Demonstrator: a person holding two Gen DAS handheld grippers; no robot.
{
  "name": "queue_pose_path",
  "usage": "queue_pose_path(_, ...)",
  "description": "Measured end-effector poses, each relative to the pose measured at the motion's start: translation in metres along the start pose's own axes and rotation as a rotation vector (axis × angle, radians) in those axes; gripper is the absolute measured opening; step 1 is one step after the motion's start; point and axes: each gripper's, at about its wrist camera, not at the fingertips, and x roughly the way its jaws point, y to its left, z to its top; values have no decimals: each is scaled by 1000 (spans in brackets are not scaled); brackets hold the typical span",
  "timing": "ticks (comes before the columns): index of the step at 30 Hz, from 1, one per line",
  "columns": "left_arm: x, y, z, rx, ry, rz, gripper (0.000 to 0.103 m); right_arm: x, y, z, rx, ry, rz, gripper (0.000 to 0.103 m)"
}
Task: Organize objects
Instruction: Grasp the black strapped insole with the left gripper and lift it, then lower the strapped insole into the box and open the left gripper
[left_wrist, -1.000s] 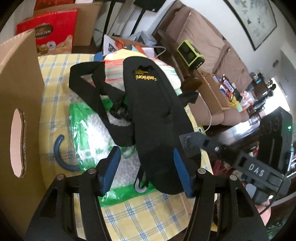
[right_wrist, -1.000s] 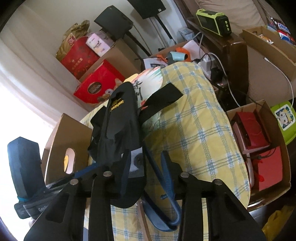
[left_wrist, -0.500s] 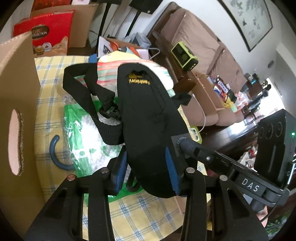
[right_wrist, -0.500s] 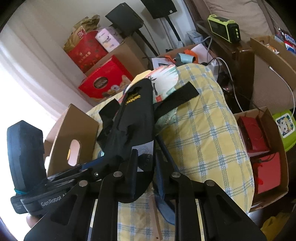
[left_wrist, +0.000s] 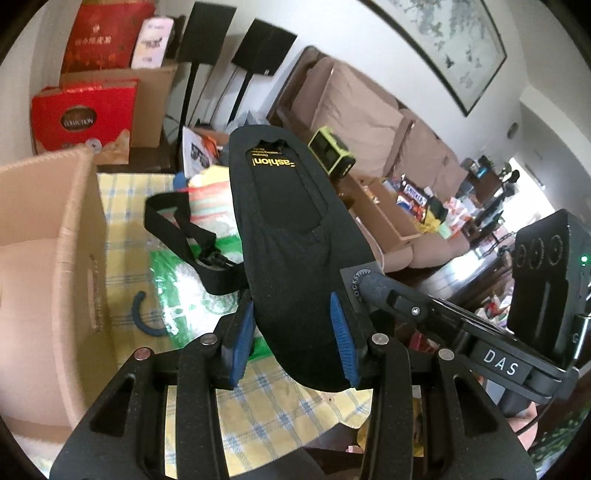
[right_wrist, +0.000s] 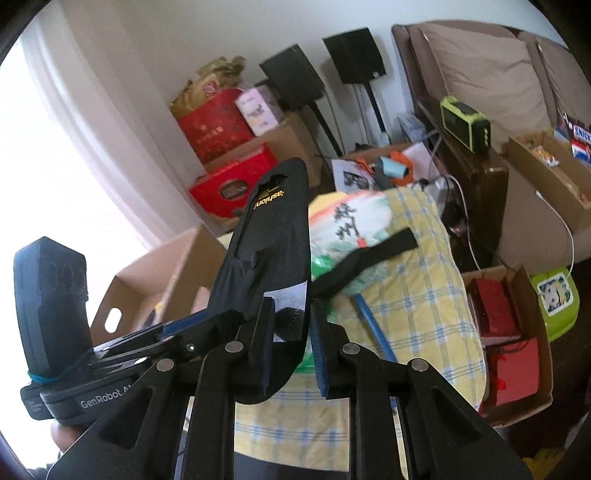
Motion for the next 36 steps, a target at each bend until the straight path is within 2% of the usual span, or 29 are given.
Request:
queue_pose_path(8, -52, 17, -2, -8, -59, 16, 38, -3, 46, -2, -53, -12, 62, 19)
queue_pose_path(15, -96, 50, -9, -34, -130, 63, 38, 11, 98, -6, -138, 11, 109, 19)
queue_pose_path(28, -163, 146, -21, -148, -193, 205, 37, 90, 200, -16, -261, 151, 235, 19)
queue_pose_path(36, -177, 198, -31, -216, -193, 277, 37, 136, 241, -27, -315, 220, 245, 19)
